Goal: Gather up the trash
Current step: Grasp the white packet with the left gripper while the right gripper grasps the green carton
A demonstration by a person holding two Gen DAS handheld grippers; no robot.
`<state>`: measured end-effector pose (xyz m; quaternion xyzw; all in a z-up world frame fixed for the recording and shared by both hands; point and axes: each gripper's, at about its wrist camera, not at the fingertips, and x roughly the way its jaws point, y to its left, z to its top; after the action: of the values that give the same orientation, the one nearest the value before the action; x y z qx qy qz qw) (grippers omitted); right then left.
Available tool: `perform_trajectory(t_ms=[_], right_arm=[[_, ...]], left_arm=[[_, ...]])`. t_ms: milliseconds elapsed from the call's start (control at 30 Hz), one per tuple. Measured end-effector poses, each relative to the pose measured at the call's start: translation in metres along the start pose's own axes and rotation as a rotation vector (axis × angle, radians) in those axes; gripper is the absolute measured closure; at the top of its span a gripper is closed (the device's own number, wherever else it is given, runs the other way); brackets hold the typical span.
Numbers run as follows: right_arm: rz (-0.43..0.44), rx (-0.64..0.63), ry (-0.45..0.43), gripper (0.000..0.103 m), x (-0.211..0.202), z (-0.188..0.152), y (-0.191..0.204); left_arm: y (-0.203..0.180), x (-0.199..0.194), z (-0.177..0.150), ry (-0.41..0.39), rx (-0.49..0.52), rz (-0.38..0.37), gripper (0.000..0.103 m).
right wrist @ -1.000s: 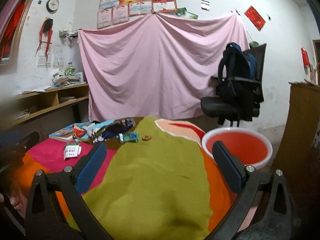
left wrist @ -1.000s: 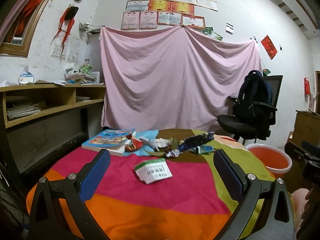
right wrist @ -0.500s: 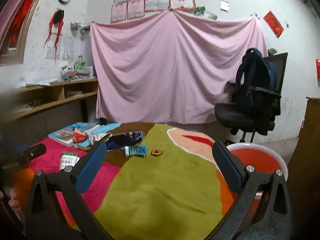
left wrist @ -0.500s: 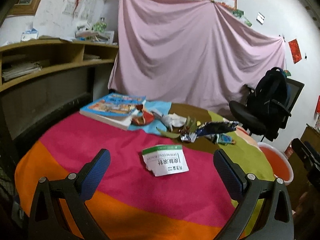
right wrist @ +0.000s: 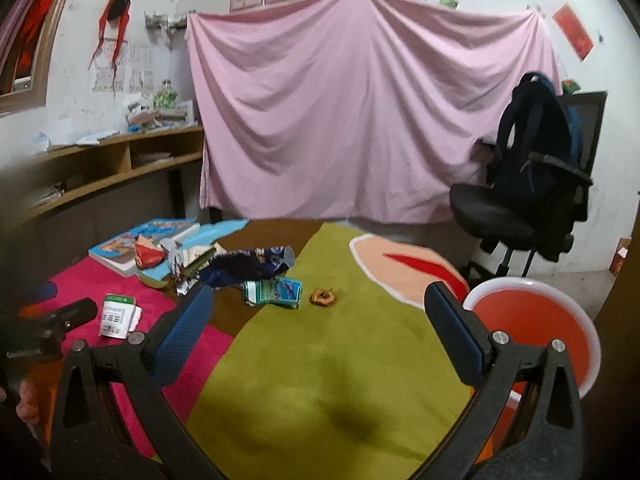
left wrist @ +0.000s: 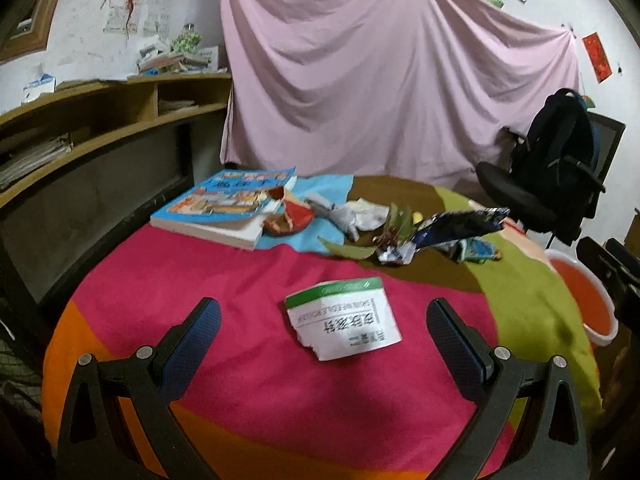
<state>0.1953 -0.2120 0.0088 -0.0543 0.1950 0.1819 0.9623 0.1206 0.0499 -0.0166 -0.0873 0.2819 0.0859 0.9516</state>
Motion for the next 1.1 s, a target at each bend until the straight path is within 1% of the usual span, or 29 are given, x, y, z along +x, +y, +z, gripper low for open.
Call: perform_trajectory(t_ms=[67, 133, 200, 267, 300, 367, 500, 667, 700, 800, 933, 1100], right_arm=[[0.019, 0.005, 0.038, 0.000, 0.011, 0.000, -0.002], [0.029, 0.002, 0.071, 0.000, 0.021, 0.000, -0.002], [0.044, -0.007, 0.112, 0.000, 0.031, 0.000, 0.000], [0.060, -0.013, 0.149, 0.000, 0.039, -0.001, 0.001], [0.065, -0.019, 0.175, 0.000, 0.044, -0.002, 0.002], [0.078, -0.024, 0.202, 0.000, 0.050, -0.004, 0.004], [0.093, -0.027, 0.236, 0.000, 0.061, -0.005, 0.006], [0.108, -0.031, 0.260, 0.000, 0.068, -0.007, 0.007], [0.113, -0.033, 0.266, 0.000, 0.070, -0.007, 0.007], [0.125, -0.037, 0.285, 0.000, 0.078, -0.007, 0.009], [0.143, -0.041, 0.312, 0.000, 0.091, -0.005, 0.012], [0.170, -0.059, 0.336, 0.000, 0.112, 0.002, 0.018]], left_arm=[[0.003, 0.006, -0.002, 0.030, -0.007, 0.004, 0.008], [0.004, 0.012, -0.003, 0.061, -0.008, 0.006, 0.010], [0.005, 0.018, -0.004, 0.091, -0.012, 0.002, 0.016], [0.006, 0.024, -0.004, 0.124, -0.017, -0.003, 0.025], [0.006, 0.028, -0.003, 0.143, -0.020, -0.006, 0.026], [0.006, 0.033, -0.004, 0.168, -0.027, -0.018, 0.031], [0.004, 0.041, -0.004, 0.209, -0.039, -0.039, 0.036], [0.002, 0.048, -0.001, 0.240, -0.057, -0.058, 0.045], [0.003, 0.050, 0.000, 0.247, -0.062, -0.057, 0.045], [0.004, 0.051, 0.003, 0.245, -0.071, -0.057, 0.050], [0.004, 0.052, 0.004, 0.238, -0.069, -0.057, 0.053], [0.004, 0.054, 0.006, 0.232, -0.062, -0.056, 0.054]])
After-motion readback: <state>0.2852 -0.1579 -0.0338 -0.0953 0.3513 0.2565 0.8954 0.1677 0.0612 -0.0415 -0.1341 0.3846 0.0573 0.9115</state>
